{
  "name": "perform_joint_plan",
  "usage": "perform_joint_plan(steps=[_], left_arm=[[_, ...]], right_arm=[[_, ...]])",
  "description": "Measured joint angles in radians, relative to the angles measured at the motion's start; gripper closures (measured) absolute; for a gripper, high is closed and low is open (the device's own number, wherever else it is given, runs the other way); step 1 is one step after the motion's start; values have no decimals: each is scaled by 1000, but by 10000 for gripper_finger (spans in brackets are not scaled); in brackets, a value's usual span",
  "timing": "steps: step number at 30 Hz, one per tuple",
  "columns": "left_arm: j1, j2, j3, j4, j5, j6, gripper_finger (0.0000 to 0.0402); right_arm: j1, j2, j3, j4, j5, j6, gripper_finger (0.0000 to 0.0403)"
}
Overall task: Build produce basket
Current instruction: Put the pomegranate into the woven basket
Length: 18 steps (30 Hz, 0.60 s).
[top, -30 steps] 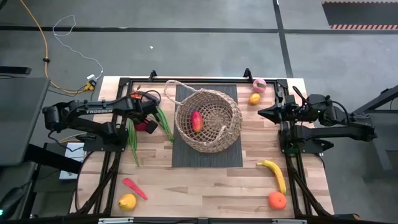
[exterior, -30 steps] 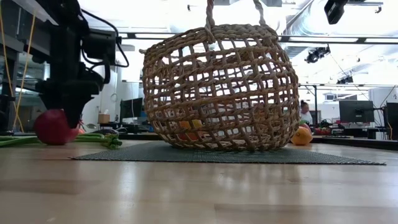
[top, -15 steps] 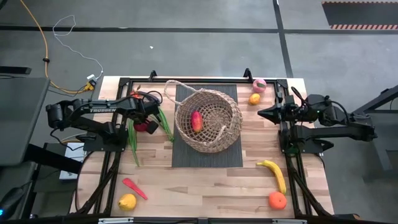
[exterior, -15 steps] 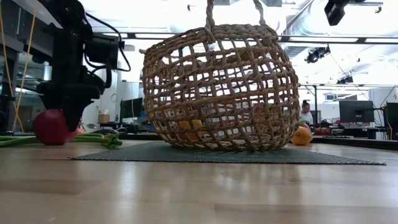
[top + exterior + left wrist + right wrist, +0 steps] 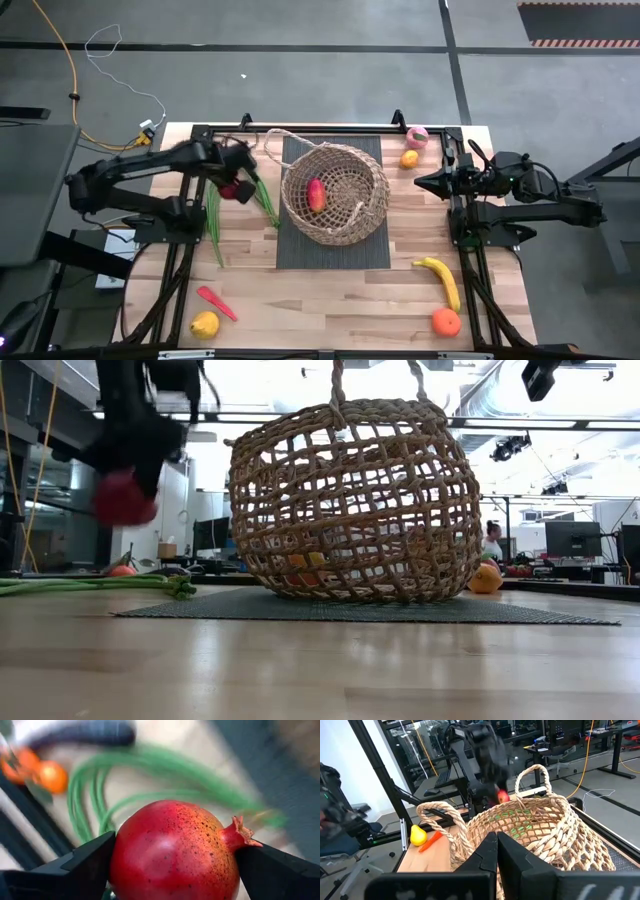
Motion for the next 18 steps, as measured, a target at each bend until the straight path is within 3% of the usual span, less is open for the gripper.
perform_joint_plan(steps=[4, 8, 13, 18], left_arm=[[-2, -119, 137, 38, -34, -11, 54], [-28, -266, 187, 245, -45, -3, 54], [-96, -413, 151, 582, -34, 69, 54], [-179, -477, 15, 844, 10, 111, 55]], right_arm=[[0, 0, 0, 0, 0, 0, 403], [0, 0, 0, 0, 0, 0, 403], [0, 0, 0, 3, 0, 0, 403], [0, 0, 0, 13, 0, 0, 403]])
